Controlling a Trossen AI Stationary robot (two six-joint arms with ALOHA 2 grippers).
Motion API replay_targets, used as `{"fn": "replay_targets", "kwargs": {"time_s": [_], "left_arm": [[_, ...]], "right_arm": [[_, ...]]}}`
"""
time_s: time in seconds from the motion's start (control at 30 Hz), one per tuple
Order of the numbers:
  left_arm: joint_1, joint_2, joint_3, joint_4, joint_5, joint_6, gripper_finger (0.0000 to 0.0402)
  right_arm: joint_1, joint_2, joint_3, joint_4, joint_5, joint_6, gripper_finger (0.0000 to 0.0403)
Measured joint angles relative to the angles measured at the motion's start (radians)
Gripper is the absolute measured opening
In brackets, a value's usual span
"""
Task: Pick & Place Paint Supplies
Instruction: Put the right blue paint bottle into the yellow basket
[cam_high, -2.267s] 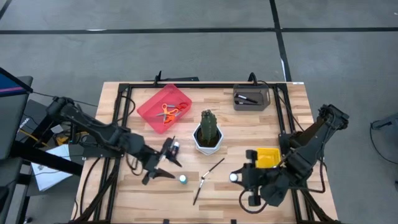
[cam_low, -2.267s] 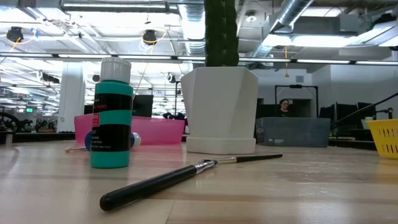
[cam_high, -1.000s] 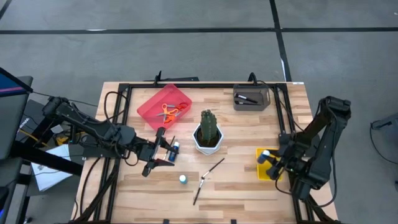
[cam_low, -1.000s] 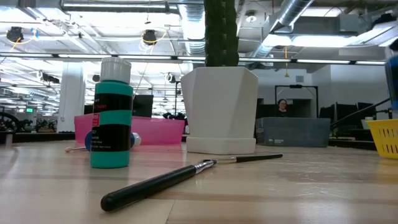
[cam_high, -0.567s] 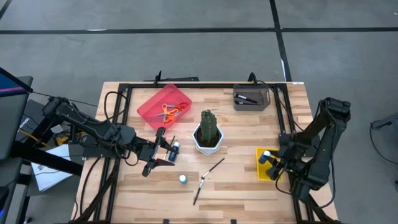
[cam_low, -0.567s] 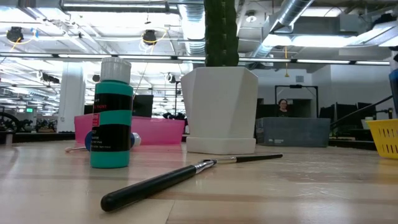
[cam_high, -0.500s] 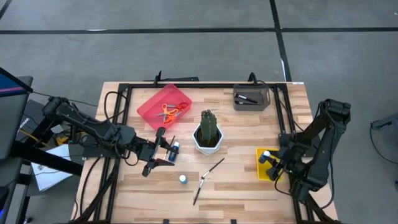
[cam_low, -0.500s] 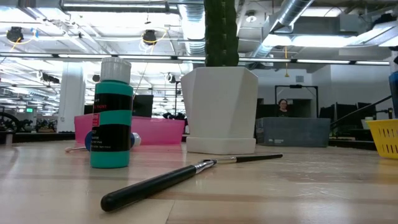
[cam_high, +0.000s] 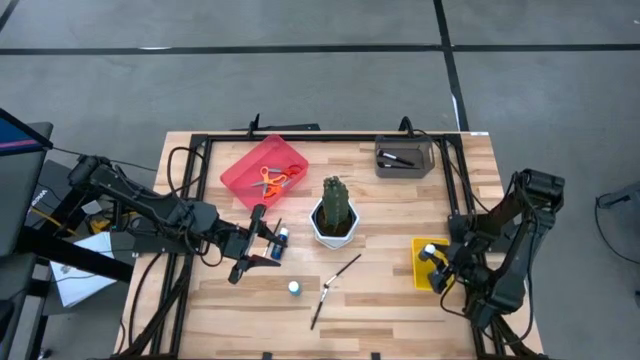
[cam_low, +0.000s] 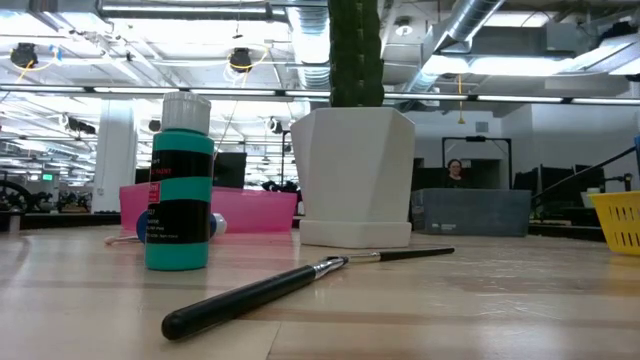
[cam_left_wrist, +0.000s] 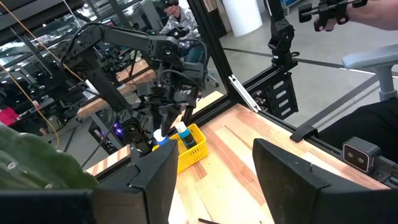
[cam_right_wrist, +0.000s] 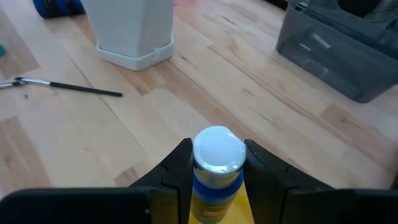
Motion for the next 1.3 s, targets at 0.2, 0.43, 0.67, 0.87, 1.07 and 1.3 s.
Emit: {"fn": "replay_targets", "kwargs": {"time_s": [0.2, 0.43, 0.67, 0.87, 1.07, 1.3], "left_arm": [[0.000, 0.000, 0.000, 0.000, 0.000, 0.000, 0.0197], [0.000, 0.001, 0.000, 0.000, 0.001, -0.001, 0.0197], [0.004, 0.016, 0.001, 0.007, 0.001, -0.001, 0.0197], [0.006, 0.016, 0.000, 0.007, 0.002, 0.000, 0.0197], [0.006, 0.016, 0.000, 0.009, 0.001, 0.000, 0.0197], [0.006, 0.016, 0.000, 0.008, 0.000, 0.000, 0.0197]], "right_arm": [[0.000, -0.010, 0.000, -0.025, -0.052, 0.013, 0.0103], [0.000, -0.011, 0.000, -0.037, -0.075, 0.015, 0.0103], [0.036, -0.011, 0.000, -0.016, -0.074, 0.015, 0.0103], [0.041, -0.007, 0.000, 0.003, -0.028, 0.019, 0.0103], [0.024, -0.007, -0.007, 0.058, 0.041, 0.015, 0.0103], [0.042, -0.007, -0.066, 0.214, 0.053, 0.015, 0.0103]]}}
